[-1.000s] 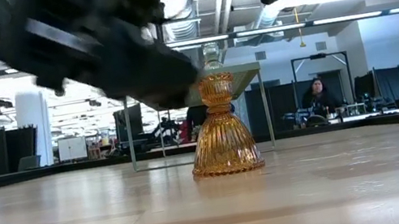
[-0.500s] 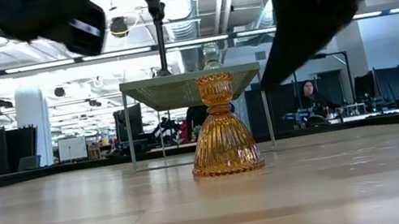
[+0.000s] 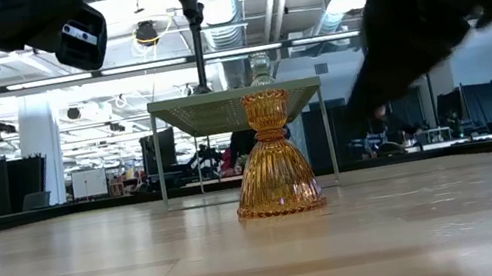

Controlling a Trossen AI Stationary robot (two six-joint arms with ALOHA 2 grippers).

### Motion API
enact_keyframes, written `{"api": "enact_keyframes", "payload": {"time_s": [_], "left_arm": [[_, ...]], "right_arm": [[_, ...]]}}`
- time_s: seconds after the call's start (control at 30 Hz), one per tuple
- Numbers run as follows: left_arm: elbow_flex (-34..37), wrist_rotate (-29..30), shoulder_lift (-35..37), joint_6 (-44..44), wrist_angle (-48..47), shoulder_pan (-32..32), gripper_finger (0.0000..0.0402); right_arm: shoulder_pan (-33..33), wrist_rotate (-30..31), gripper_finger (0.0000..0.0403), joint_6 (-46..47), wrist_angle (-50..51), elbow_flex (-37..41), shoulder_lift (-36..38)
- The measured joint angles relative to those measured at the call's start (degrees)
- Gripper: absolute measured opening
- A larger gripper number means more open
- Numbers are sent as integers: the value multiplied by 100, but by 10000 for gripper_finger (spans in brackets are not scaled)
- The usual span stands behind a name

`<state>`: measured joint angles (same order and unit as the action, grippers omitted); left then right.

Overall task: Pick & Place candle stick holders
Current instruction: Put the yellow glass candle holder on the shelf aligned with the other green glass candle holder

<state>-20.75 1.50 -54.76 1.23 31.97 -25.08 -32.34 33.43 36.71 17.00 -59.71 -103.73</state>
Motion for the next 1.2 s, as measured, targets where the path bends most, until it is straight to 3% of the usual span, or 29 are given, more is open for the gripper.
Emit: {"api": "enact_keyframes", "payload": {"time_s": [0.27,0.33,1.07,1.2], "left_arm": [[-2,1,-7,-2,-2,0,5],[-2,2,-7,-2,-2,2,5],[-7,2,-7,-2,17,2,5],[-7,2,-8,-2,17,2,5]], "right_arm": [[133,-645,0,-531,-3362,1628,220],[186,-647,0,-696,-3720,1830,224],[840,-1246,1,-411,-3587,1981,222],[893,-1253,30,-586,-3629,1981,222]]}}
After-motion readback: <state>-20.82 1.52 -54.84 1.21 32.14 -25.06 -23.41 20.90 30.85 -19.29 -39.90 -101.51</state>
